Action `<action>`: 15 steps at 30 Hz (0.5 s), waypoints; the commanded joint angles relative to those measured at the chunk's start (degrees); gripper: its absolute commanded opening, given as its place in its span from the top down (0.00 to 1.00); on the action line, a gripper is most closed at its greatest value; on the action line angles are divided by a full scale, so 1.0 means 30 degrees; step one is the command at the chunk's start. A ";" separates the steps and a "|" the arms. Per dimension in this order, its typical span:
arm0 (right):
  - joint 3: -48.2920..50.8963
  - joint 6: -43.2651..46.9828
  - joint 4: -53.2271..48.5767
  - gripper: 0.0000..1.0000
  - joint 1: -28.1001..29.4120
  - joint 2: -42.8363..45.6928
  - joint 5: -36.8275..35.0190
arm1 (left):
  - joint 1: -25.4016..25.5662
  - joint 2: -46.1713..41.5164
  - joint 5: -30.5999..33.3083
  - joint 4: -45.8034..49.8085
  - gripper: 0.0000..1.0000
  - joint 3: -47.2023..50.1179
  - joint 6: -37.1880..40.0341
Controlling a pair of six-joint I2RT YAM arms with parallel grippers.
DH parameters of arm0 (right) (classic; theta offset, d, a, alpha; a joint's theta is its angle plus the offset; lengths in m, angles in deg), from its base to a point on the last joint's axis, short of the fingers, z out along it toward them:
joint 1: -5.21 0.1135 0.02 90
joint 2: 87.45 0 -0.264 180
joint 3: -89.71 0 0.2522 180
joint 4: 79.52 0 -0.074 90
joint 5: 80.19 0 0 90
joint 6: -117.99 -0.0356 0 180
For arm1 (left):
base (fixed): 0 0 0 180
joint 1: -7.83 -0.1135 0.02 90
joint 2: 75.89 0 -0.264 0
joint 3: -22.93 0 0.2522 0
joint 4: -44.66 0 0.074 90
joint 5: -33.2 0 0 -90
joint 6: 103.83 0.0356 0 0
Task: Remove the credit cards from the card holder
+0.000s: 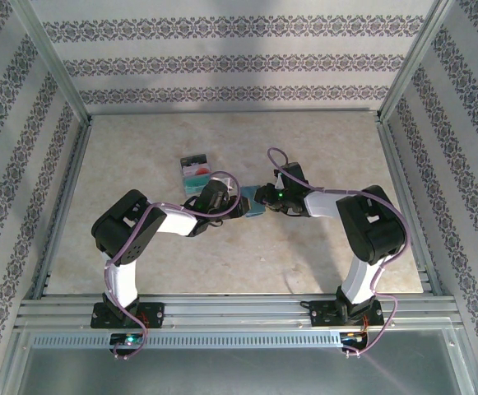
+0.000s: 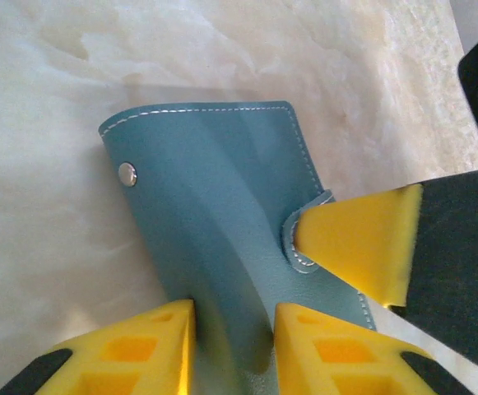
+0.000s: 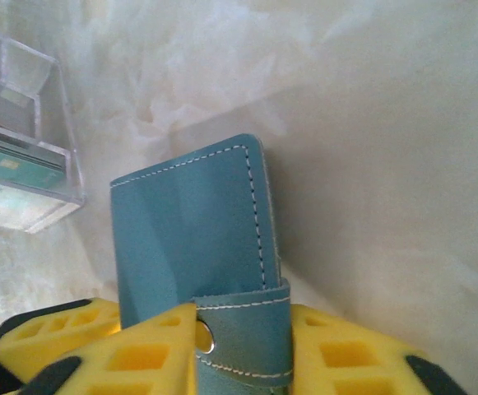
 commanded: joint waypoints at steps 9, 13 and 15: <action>0.1346 -0.1107 0.3212 0.91 -0.0153 0.1172 0.3041 | -0.0366 -0.1948 -0.0864 -0.0671 0.52 0.0870 -0.0289; 0.1500 -0.1107 0.3246 0.92 -0.0212 0.1917 0.3136 | -0.0673 -0.3362 -0.0813 0.0005 0.45 0.1138 0.0054; 0.1584 -0.1124 0.3246 0.93 -0.0270 0.2377 0.3166 | -0.0916 -0.4110 -0.0817 0.0483 0.42 0.1281 0.0201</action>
